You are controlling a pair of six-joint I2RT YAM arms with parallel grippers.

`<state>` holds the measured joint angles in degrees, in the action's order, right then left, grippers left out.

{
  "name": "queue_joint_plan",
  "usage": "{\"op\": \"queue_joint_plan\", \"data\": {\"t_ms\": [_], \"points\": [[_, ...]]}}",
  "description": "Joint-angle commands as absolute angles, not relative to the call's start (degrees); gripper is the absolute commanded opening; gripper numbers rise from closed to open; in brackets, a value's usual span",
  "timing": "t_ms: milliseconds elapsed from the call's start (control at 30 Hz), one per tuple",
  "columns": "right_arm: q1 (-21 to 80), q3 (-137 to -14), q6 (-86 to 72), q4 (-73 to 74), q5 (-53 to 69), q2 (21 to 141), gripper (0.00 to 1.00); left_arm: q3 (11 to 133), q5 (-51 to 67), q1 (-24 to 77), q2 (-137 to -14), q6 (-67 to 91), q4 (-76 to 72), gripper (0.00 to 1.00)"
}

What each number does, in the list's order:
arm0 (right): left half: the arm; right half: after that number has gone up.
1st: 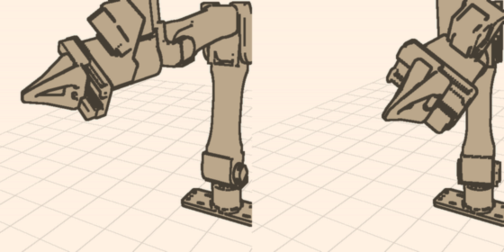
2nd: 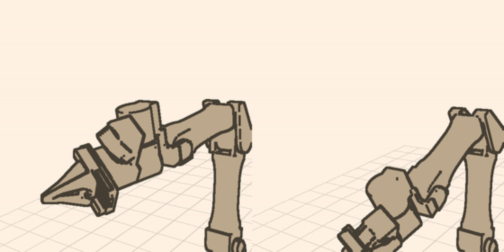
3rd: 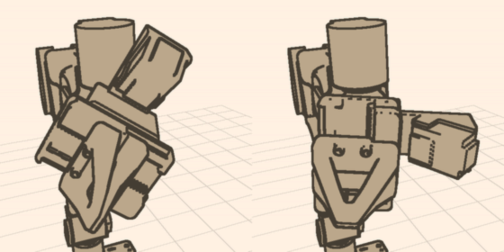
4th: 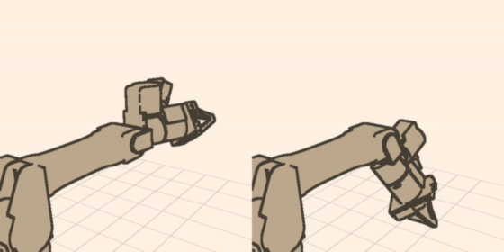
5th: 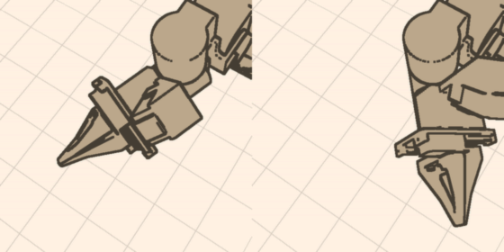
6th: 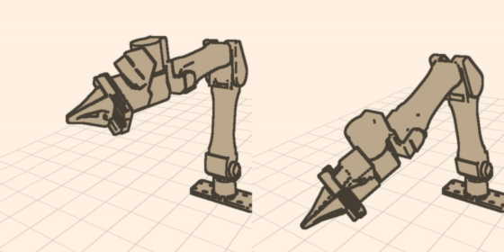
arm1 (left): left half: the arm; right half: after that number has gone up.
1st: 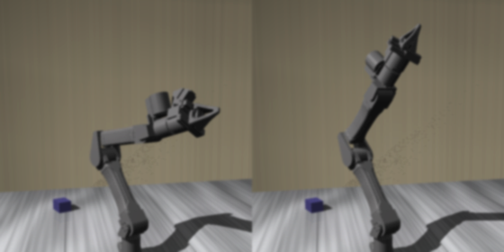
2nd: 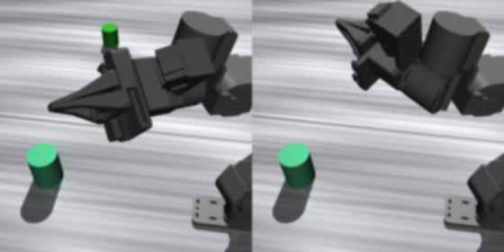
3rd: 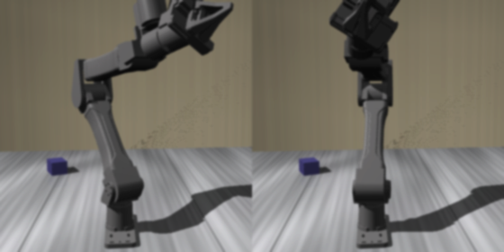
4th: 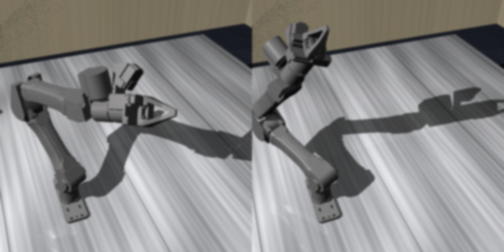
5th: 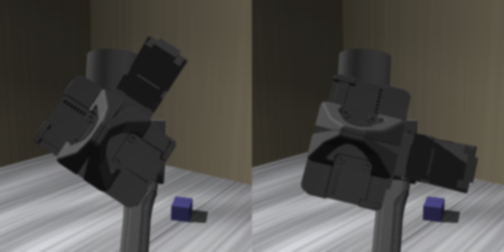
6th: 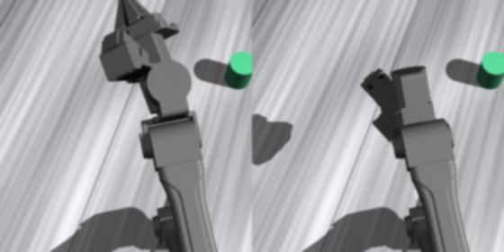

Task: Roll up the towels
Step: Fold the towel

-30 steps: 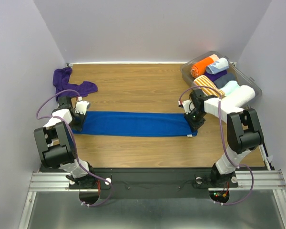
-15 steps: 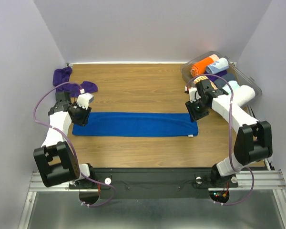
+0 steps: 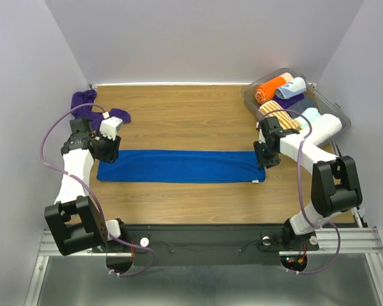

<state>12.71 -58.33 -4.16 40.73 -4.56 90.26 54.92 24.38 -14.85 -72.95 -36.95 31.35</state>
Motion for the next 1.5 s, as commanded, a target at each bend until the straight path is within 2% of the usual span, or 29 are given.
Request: {"op": "queue_joint_plan", "data": {"t_ms": [0, 333, 567, 800, 900, 967, 1100, 1133, 1300, 1467], "points": [[12.13, -57.31, -5.89, 34.90, -6.85, 91.05, 0.41, 56.78, 26.46, -14.94, -70.66, -36.21, 32.69, 0.49], [8.79, -56.78, -4.49, 33.14, -5.80, 95.27, 0.38, 56.69, 27.07, -14.94, -70.58, -35.69, 32.26, 0.49], [8.26, -57.65, -3.60, 33.75, 5.16, 97.82, 0.34, 57.30, 26.63, -14.94, -71.10, -35.59, 31.90, 0.49], [8.35, -57.83, -2.99, 34.80, 9.31, 99.05, 0.31, 56.86, 26.37, -14.94, -71.01, -35.77, 31.55, 0.49], [8.35, -58.44, -2.73, 35.24, 9.67, 100.98, 0.21, 56.95, 25.84, -14.94, -71.19, -35.60, 30.68, 0.49], [8.35, -58.71, -2.63, 35.59, 10.11, 101.95, 0.19, 56.95, 25.49, -14.94, -71.54, -35.68, 30.50, 0.49], [8.26, -59.06, -2.37, 35.68, 10.55, 101.87, 0.06, 56.87, 25.22, -15.03, -71.81, -35.68, 30.41, 0.49], [8.35, -59.15, -2.37, 35.77, 10.29, 101.17, 0.01, 56.87, 25.22, -14.94, -71.81, -35.77, 30.50, 0.49], [8.26, -61.61, -1.50, 37.61, 11.24, 96.51, 0.00, 56.78, 25.58, -14.94, -71.81, -35.86, 30.41, 0.49], [8.52, -65.56, -1.84, 40.25, 17.48, 92.11, 0.01, 56.78, 25.93, -14.94, -71.80, -35.51, 30.06, 0.49]]}}
